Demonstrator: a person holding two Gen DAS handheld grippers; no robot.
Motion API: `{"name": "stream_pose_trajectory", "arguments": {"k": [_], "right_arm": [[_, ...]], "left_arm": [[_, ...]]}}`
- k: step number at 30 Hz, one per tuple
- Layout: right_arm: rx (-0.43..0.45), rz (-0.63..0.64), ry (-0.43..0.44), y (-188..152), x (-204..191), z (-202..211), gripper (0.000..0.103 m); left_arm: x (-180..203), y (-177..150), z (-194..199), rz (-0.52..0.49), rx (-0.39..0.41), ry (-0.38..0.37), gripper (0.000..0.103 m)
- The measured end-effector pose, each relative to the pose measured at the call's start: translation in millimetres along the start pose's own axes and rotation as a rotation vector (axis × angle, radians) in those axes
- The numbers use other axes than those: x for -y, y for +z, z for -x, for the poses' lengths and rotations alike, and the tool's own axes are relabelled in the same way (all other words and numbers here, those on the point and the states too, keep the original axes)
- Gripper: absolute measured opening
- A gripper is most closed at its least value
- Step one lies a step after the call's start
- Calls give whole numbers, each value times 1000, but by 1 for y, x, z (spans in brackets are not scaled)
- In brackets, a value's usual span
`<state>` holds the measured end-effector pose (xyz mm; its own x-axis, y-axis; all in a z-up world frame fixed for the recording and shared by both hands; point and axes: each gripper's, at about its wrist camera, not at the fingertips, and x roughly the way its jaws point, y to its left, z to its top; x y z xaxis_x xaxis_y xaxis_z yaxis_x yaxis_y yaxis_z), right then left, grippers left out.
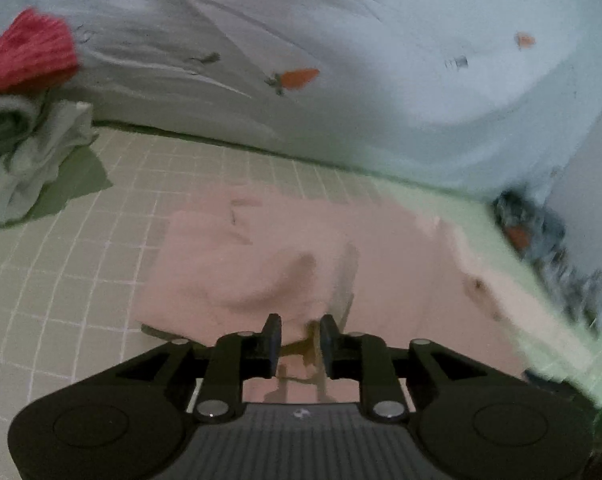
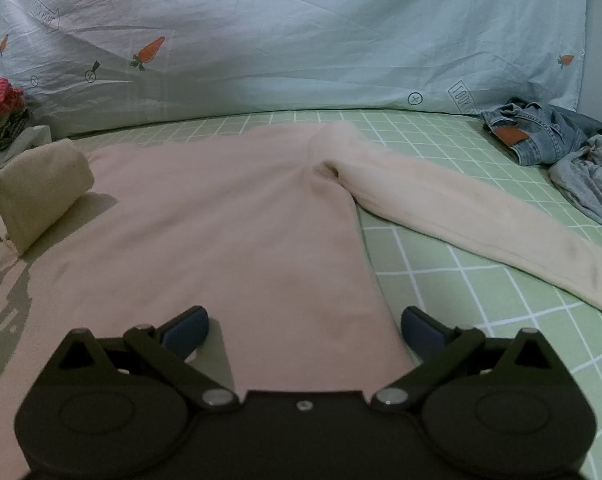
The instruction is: Fold clothes
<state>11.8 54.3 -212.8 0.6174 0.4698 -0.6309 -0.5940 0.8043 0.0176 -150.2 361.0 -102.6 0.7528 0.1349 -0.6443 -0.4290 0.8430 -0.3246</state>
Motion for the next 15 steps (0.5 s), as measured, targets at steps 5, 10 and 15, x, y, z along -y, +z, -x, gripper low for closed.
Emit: {"name": "stream_pose_trajectory", "arguments": {"k": [5,10,15], "right_arm": [[0,0,0,0,0,0,103],[0,0,0,0,0,0,103],[0,0,0,0,0,0,103]], "left_arm": [[-28,7,3,184,47,29,24],[-23,20,-21,103,16,69,31],[-11,21,-57,16,-37,71,66]]}}
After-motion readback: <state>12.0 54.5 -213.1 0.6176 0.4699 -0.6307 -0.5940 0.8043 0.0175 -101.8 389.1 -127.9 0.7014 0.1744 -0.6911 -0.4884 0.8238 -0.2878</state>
